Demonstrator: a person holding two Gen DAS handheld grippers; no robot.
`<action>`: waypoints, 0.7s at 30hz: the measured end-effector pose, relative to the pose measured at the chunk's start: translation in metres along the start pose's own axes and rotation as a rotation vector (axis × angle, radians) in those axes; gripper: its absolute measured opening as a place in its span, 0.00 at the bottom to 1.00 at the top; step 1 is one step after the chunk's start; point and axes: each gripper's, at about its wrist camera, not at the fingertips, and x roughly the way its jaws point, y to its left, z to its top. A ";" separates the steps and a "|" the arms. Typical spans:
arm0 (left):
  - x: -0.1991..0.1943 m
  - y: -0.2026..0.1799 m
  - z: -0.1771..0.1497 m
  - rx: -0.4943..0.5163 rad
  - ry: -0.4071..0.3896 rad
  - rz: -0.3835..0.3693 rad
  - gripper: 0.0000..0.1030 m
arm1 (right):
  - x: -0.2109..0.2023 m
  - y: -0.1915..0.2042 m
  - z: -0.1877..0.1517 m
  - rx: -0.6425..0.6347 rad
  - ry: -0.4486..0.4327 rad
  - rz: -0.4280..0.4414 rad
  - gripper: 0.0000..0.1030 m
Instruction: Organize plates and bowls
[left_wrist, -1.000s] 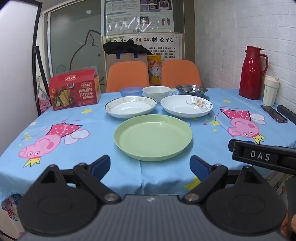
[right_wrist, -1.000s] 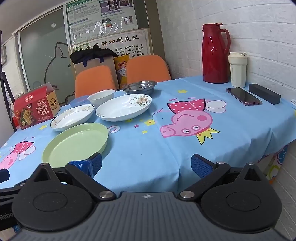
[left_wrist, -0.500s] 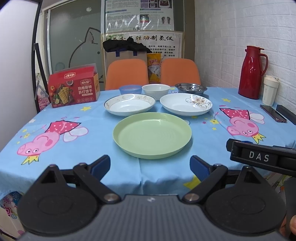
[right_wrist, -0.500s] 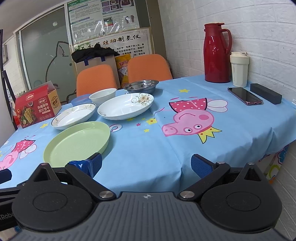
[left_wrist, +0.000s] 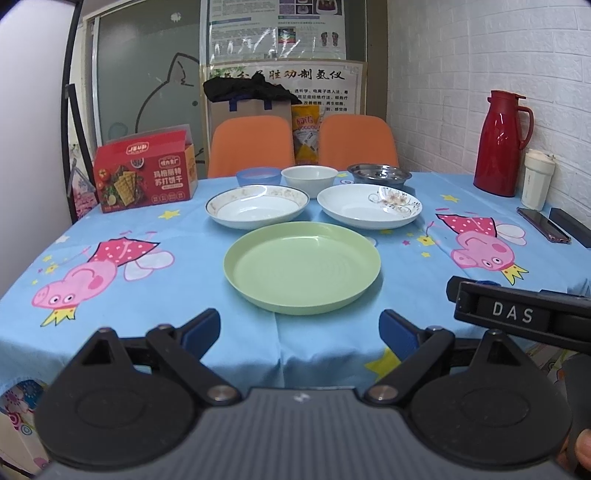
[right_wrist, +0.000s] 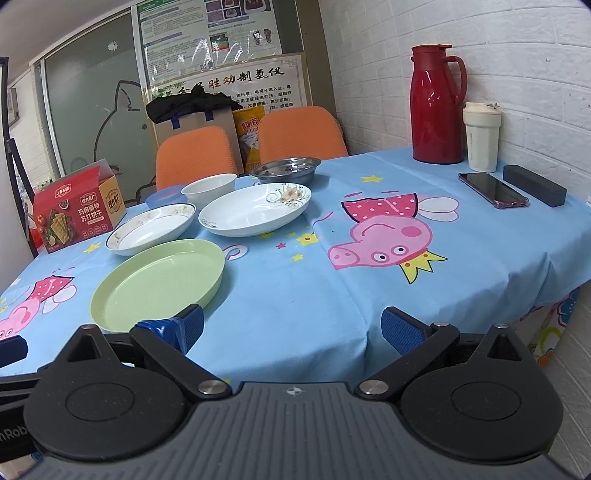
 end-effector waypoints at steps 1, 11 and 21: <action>0.000 0.000 0.000 0.000 0.001 0.000 0.90 | 0.000 0.000 0.000 0.001 0.001 0.000 0.88; 0.000 0.000 -0.001 -0.003 0.005 0.000 0.90 | 0.000 0.001 0.000 -0.003 0.003 0.001 0.88; 0.004 0.004 0.001 -0.017 0.019 0.006 0.90 | 0.000 0.001 0.000 -0.001 0.003 0.003 0.88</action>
